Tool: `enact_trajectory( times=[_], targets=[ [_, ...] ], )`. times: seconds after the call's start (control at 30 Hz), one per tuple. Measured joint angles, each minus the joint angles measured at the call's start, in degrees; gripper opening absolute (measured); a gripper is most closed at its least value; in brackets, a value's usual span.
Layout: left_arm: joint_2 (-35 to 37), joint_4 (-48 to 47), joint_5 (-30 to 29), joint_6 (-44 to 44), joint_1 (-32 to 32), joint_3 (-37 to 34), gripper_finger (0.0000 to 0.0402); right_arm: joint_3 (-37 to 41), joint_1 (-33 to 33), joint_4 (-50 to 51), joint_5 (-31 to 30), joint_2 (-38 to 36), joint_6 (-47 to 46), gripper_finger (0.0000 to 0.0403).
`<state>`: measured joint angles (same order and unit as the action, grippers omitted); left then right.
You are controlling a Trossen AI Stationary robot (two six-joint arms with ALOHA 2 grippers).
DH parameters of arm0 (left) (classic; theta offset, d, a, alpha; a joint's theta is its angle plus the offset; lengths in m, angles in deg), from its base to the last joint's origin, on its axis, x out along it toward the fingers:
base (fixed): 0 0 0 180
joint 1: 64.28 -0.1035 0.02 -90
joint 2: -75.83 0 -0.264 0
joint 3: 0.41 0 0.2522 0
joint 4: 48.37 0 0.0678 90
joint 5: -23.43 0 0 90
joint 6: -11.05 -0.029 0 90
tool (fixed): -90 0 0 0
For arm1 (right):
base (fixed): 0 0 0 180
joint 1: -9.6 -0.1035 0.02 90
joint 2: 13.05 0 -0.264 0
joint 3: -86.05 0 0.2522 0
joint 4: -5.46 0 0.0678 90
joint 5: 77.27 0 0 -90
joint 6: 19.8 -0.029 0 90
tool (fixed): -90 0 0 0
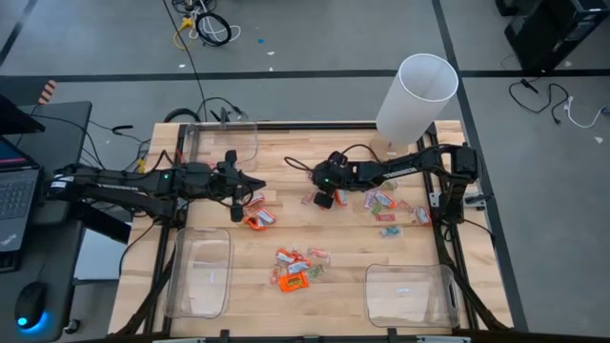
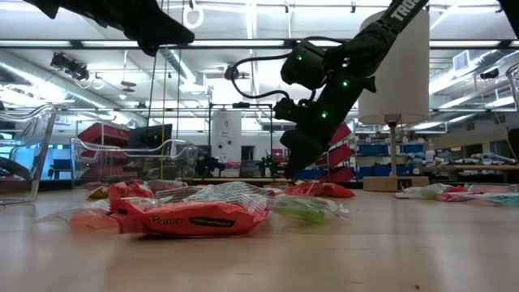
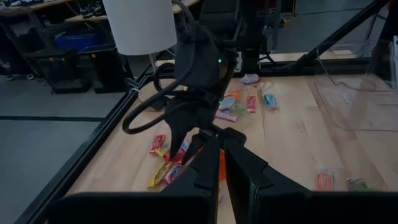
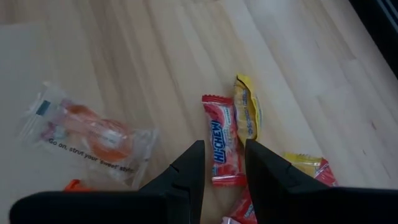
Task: Sort candy
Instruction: Put the red candy into the top left transparent bin
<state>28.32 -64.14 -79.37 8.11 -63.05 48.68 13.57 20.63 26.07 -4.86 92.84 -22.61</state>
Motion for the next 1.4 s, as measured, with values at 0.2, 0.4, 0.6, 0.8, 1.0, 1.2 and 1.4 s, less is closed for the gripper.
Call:
enact_trajectory(
  times=[0.2, 0.4, 0.6, 0.8, 1.0, 1.2, 1.4],
  targets=[
    [0.00, -0.11, -0.06, 0.13, 0.00, 0.00, 0.0029, -0.02, 0.00, -0.15, 0.79, 1.48, -0.02, 0.0100],
    [0.00, -0.82, -0.22, 0.35, 0.00, 0.02, 0.0029, -0.04, 0.04, -0.93, -0.03, 4.37, -0.56, 0.0100],
    [0.00, -0.85, -0.26, 0.37, 0.00, 0.02, 0.0029, -0.11, 0.02, -1.29, -0.39, 4.63, -0.67, 0.0100],
    [-0.02, -0.95, -0.26, 0.39, 0.00, 0.02, 0.0029, -0.09, 0.04, -1.25, -0.37, 4.57, -1.32, 0.0088],
    [-0.02, -0.94, -0.28, 0.39, 0.00, 0.00, 0.0029, -0.09, 0.09, -1.16, -0.42, 4.57, -1.50, 0.0046],
    [-0.02, -0.94, -0.28, 0.41, 0.00, 0.02, 0.0029, -0.07, 0.48, -0.86, -0.40, 4.57, -1.59, 0.0004],
    [-0.04, -0.92, -0.28, 0.61, 0.00, 0.02, 0.0029, -0.03, 0.96, -1.67, 0.91, 4.57, -2.09, 0.0001]
  ],
)
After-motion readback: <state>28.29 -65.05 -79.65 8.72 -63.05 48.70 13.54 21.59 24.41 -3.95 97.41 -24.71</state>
